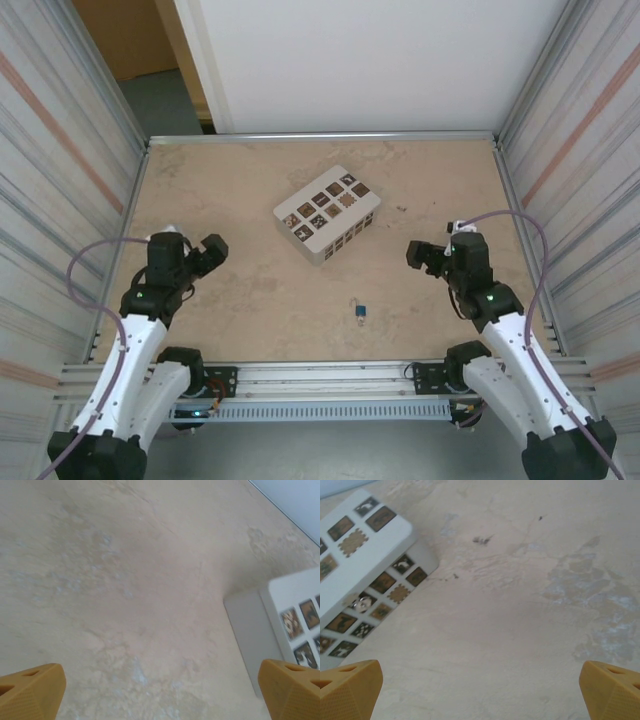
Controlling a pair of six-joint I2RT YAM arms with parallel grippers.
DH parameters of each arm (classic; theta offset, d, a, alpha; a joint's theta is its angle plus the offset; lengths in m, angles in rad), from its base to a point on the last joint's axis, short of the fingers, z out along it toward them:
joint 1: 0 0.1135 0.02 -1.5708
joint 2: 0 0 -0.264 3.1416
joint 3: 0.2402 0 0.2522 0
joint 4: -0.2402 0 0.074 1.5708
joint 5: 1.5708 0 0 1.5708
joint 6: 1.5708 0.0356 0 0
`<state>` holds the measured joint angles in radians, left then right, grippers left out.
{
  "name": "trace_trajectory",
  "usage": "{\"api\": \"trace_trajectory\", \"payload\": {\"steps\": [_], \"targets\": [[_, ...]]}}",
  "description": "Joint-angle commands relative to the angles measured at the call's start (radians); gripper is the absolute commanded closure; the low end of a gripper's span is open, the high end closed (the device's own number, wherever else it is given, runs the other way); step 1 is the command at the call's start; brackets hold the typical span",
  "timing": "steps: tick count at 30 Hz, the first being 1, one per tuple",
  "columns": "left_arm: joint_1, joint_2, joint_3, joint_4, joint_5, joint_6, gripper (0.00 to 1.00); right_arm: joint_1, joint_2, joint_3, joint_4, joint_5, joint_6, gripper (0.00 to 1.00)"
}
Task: Unlock the padlock with the key
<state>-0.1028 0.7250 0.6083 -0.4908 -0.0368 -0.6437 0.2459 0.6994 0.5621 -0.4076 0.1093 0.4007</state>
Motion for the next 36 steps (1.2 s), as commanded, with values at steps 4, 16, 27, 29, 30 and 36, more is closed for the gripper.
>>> {"api": "trace_trajectory", "payload": {"steps": [4, 16, 27, 29, 30, 36], "targets": [[0.021, -0.001, -0.013, 0.151, -0.227, 0.123, 0.01, -0.132, 0.025, -0.051, 0.14, -0.032, -0.072, 0.01], [0.021, 0.028, -0.214, 0.544, -0.464, 0.388, 0.01, -0.29, 0.154, -0.173, 0.451, 0.004, -0.148, 0.01], [0.021, 0.164, -0.289, 0.672, -0.355, 0.453, 0.01, -0.273, 0.419, -0.241, 0.805, -0.025, -0.224, 0.01], [0.021, 0.192, -0.303, 0.718, -0.328, 0.462, 0.01, -0.273, 0.454, -0.243, 0.878, -0.053, -0.241, 0.01], [0.021, 0.207, -0.308, 0.738, -0.318, 0.466, 0.01, -0.273, 0.474, -0.244, 0.913, -0.068, -0.247, 0.01], [0.021, 0.27, -0.325, 0.835, -0.27, 0.501, 0.01, -0.272, 0.59, -0.234, 1.09, -0.116, -0.279, 0.01]]}}
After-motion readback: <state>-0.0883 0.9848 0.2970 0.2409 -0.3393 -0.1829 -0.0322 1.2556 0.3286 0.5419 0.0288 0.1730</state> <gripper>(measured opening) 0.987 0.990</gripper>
